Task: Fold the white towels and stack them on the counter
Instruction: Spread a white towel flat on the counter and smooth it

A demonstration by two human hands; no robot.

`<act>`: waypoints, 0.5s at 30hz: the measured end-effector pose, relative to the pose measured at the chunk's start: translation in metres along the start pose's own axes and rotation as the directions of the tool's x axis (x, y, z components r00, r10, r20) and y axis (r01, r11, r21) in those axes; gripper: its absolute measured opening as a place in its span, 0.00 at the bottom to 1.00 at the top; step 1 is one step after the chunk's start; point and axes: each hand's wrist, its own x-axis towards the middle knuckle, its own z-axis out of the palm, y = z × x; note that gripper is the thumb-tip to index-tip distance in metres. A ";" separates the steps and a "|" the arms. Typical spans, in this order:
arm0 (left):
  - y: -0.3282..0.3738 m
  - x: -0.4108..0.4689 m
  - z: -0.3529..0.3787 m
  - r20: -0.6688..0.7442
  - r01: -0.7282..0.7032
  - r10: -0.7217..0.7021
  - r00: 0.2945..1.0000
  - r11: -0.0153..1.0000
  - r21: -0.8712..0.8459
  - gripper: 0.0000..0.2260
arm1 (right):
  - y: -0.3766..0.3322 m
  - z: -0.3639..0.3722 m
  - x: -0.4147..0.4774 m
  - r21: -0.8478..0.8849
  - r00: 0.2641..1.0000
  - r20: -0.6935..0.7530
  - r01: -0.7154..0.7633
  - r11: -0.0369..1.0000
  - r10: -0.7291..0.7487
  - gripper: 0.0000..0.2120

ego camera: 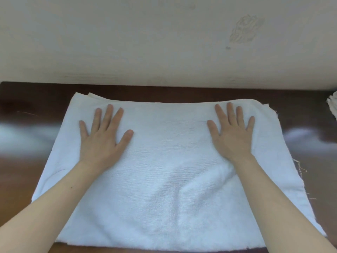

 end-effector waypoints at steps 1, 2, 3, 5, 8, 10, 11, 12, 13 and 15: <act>0.002 0.000 -0.002 0.004 0.010 -0.010 1.000 1.000 0.000 0.33 | 0.006 -0.004 0.002 0.010 1.000 0.014 -0.023 1.000 0.023 0.32; 0.007 -0.001 -0.004 0.005 0.024 -0.024 1.000 1.000 -0.004 0.34 | 0.007 -0.008 0.002 0.018 0.999 0.026 -0.032 0.999 0.032 0.32; 0.017 -0.002 -0.006 0.001 0.035 -0.035 0.999 0.999 -0.021 0.35 | 0.005 -0.012 0.000 0.026 0.999 0.027 -0.032 0.999 0.032 0.32; 0.050 -0.008 -0.007 -0.034 -0.011 0.009 0.999 0.997 -0.081 0.35 | -0.002 -0.017 -0.009 0.048 1.000 -0.023 -0.012 0.999 0.013 0.32; 0.129 -0.019 0.000 -0.078 -0.249 0.239 0.968 0.956 -0.157 0.34 | 0.004 -0.020 -0.026 0.074 0.995 -0.091 -0.034 0.997 0.041 0.30; 0.186 -0.022 0.013 -0.075 -0.374 0.367 0.927 0.909 -0.186 0.33 | 0.026 -0.018 -0.035 0.107 0.989 -0.084 -0.114 0.988 0.123 0.30; 0.212 -0.022 0.019 -0.063 -0.405 0.400 0.914 0.895 -0.188 0.33 | 0.040 -0.017 -0.039 0.108 0.987 -0.065 -0.138 0.984 0.146 0.31; 0.231 -0.020 0.025 -0.044 -0.417 0.417 0.908 0.890 -0.183 0.32 | 0.052 -0.015 -0.042 0.093 0.989 -0.040 -0.136 0.986 0.140 0.31; 0.247 -0.017 0.030 -0.019 -0.420 0.423 0.906 0.891 -0.171 0.32 | 0.064 -0.012 -0.045 0.071 0.993 -0.016 -0.112 0.991 0.113 0.31; 0.263 -0.012 0.043 0.021 -0.412 0.416 0.909 0.906 -0.101 0.31 | 0.085 -0.007 -0.048 0.072 0.998 0.005 -0.056 0.996 0.056 0.29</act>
